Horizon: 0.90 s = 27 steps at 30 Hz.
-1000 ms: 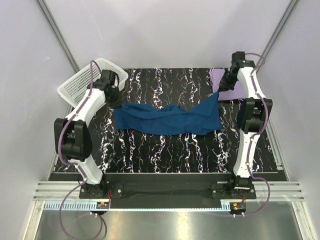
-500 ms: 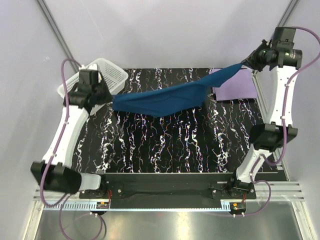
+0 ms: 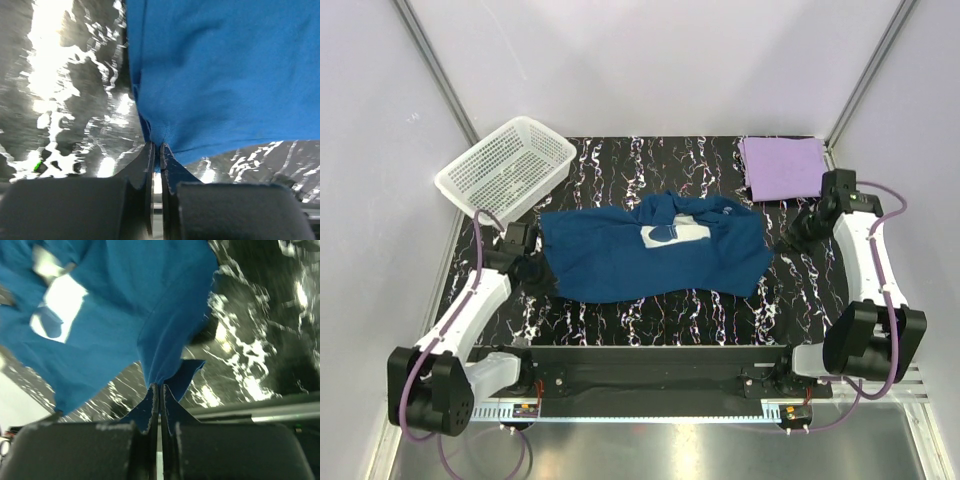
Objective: Fold and stack the t-shirts
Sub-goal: Flatten the tshirt out
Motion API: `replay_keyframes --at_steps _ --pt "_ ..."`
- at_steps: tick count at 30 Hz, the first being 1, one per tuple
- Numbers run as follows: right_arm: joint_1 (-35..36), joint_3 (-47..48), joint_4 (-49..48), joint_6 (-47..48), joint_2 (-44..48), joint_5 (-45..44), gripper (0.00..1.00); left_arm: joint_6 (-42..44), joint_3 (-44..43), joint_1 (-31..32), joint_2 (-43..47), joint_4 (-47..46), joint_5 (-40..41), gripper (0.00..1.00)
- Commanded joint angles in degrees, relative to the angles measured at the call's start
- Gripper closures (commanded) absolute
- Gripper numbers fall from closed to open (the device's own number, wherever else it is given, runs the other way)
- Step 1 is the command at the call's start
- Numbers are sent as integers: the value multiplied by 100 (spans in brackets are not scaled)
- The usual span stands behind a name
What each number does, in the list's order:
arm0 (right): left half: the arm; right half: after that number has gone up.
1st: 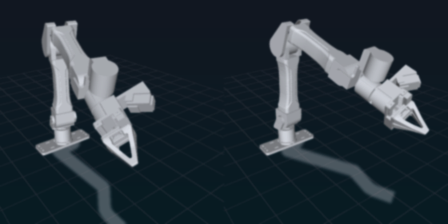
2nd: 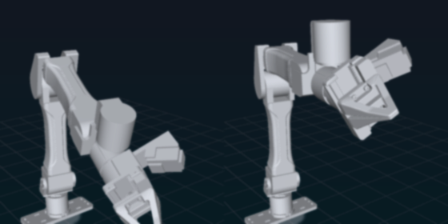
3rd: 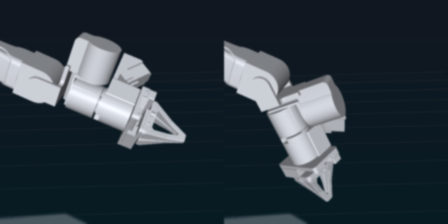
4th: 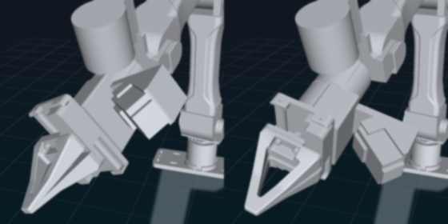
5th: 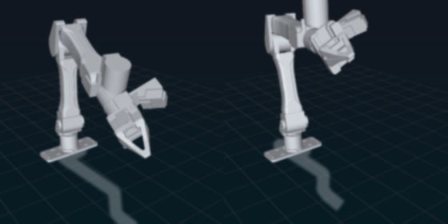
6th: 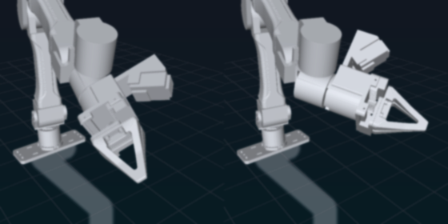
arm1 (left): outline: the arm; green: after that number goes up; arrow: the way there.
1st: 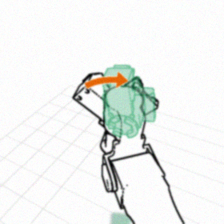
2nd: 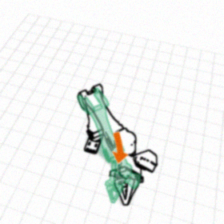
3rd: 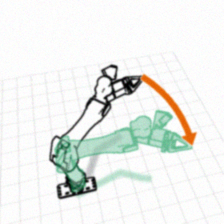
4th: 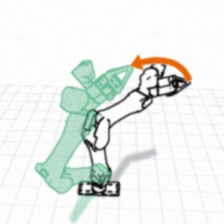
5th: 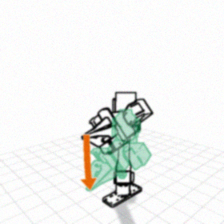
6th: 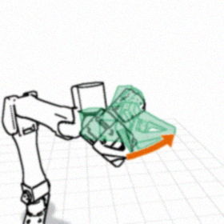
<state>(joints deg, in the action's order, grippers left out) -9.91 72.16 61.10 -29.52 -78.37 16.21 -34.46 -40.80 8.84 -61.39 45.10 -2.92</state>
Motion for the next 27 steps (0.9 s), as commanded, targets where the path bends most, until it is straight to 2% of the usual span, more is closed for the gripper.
replay_keyframes --at_steps 1,5,7,9,14,21,27 --pt "16 -307 -222 183 340 93 100 -763 149 39 -171 -599 -367 94" --pt "16 -361 -195 236 427 93 100 -1614 765 39 -313 -713 -692 89" --pt "16 -361 -204 253 428 84 100 -1766 941 39 -225 -775 -745 72" --pt "16 -387 -248 297 428 76 100 -1871 1030 39 -129 -644 -675 59" --pt "16 -475 -344 377 393 58 100 -1907 819 39 328 -283 -218 45" --pt "24 -598 -503 403 313 181 100 -1995 1135 47 57 -581 -446 46" --pt "16 -484 -503 473 217 225 100 -2021 1223 39 -190 -854 -385 57"
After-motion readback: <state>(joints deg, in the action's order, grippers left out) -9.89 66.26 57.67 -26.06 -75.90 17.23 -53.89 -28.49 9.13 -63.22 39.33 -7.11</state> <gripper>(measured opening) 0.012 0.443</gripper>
